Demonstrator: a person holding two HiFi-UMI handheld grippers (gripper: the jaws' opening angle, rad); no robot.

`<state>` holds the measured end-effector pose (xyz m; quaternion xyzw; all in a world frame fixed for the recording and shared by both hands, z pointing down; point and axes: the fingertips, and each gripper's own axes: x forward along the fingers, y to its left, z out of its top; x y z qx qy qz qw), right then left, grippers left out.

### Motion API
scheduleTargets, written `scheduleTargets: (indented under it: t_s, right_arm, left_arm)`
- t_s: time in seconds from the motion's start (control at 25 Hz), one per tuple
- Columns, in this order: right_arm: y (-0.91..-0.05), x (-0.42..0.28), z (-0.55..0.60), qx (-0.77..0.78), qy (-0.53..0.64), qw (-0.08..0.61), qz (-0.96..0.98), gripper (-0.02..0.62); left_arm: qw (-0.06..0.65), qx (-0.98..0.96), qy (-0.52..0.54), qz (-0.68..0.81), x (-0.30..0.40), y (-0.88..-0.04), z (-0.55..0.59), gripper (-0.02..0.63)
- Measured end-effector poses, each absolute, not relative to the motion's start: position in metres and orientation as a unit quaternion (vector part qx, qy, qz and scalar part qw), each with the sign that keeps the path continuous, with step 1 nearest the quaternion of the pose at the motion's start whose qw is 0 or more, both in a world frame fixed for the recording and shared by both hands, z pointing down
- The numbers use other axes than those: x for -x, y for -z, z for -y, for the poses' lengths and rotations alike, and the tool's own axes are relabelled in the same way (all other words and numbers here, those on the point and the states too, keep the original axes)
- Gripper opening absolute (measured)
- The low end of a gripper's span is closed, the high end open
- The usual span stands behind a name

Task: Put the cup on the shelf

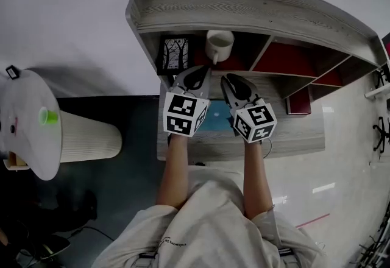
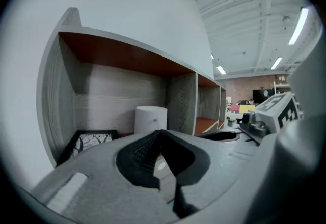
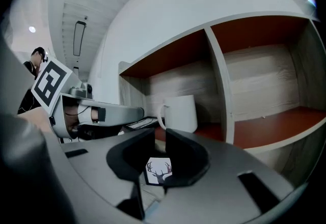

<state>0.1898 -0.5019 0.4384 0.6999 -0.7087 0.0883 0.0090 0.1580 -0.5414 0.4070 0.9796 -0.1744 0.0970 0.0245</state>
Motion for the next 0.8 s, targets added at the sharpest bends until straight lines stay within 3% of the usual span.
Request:
scheduleTargets:
  t_s: [0.44, 0.8]
  right_arm:
    - [-0.436, -0.182, 0.446, -0.681, -0.1, -0.007, 0.726, 0.074]
    - [-0.425, -0.175, 0.388, -0.668, -0.088, -0.009, 0.739, 0.037]
  left_arm:
    - [0.051, -0.971, -0.111, 0.208, -0.119, -0.424, 0.486, 0.009]
    - [0.052, -0.968, -0.097, 0.225, -0.109, -0.42, 0.435, 0.009]
